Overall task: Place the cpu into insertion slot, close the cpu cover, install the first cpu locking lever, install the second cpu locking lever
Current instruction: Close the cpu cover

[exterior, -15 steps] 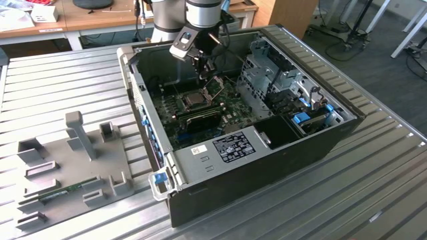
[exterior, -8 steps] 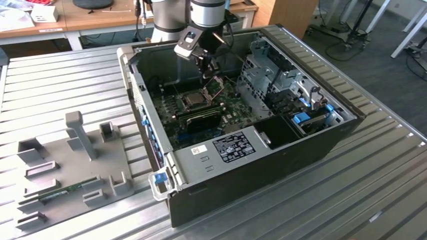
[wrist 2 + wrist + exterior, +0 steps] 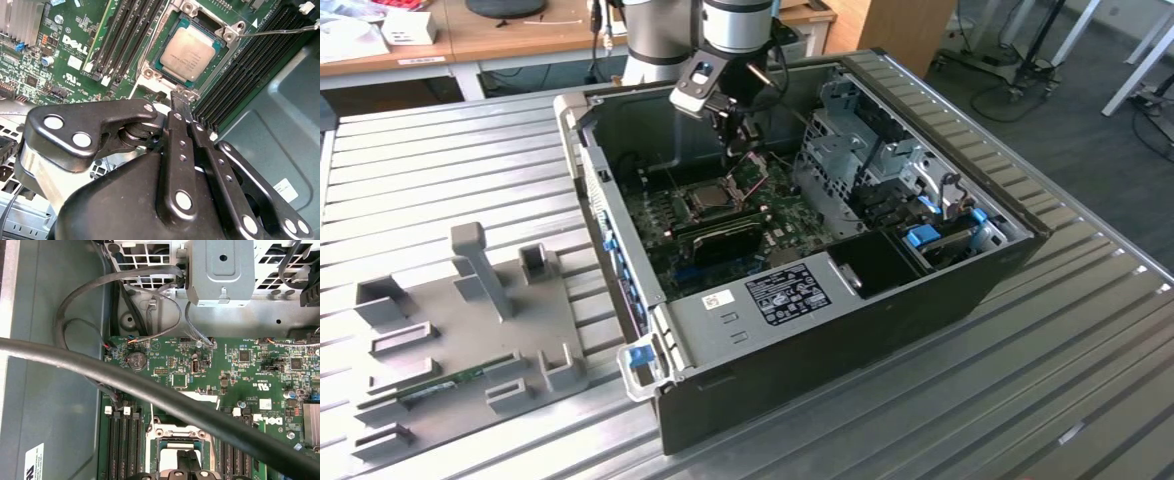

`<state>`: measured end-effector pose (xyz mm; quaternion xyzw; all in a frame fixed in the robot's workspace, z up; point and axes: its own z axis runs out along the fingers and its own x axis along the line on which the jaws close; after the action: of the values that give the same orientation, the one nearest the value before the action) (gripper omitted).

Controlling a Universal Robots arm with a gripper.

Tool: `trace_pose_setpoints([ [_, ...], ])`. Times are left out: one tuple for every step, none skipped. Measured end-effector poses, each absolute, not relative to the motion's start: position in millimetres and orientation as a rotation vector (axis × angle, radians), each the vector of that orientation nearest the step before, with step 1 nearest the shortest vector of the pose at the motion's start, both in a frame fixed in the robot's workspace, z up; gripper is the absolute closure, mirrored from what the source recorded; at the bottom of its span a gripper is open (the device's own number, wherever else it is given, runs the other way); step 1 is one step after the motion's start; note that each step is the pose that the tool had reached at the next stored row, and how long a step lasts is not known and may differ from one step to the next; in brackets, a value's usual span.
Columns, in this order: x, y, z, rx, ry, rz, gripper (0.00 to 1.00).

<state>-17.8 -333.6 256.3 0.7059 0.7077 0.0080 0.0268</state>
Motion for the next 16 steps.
trace_pose_setpoints([
  [-17.5,-333.6,256.3,2.180,2.186,0.025,0.90],
  [-16.8,-333.6,256.4,2.180,2.186,0.025,0.90],
  [-15.6,-333.6,256.4,2.181,2.186,0.024,0.90],
  [-14.1,-333.6,256.4,2.181,2.186,0.024,0.90],
  [-12.4,-333.6,256.4,2.181,2.186,0.024,0.90],
  [-10.6,-333.6,256.4,2.181,2.186,0.025,0.90],
  [-8.7,-333.6,256.4,2.181,2.186,0.025,0.90],
  [-7.0,-333.6,256.4,2.181,2.186,0.025,0.90],
  [-5.4,-333.6,256.4,2.181,2.186,0.025,0.90],
  [-3.8,-333.6,256.4,2.181,2.186,0.025,0.90],
  [-2.2,-333.6,256.4,2.181,2.187,0.025,0.90],
  [-0.7,-333.6,256.4,2.181,2.187,0.026,0.90],
  [0.9,-333.6,256.4,2.181,2.187,0.026,0.90],
  [2.6,-333.6,256.4,2.181,2.187,0.026,0.90],
  [4.2,-333.6,256.4,2.181,2.187,0.026,0.90],
  [5.9,-333.6,256.4,2.181,2.187,0.026,0.90],
])
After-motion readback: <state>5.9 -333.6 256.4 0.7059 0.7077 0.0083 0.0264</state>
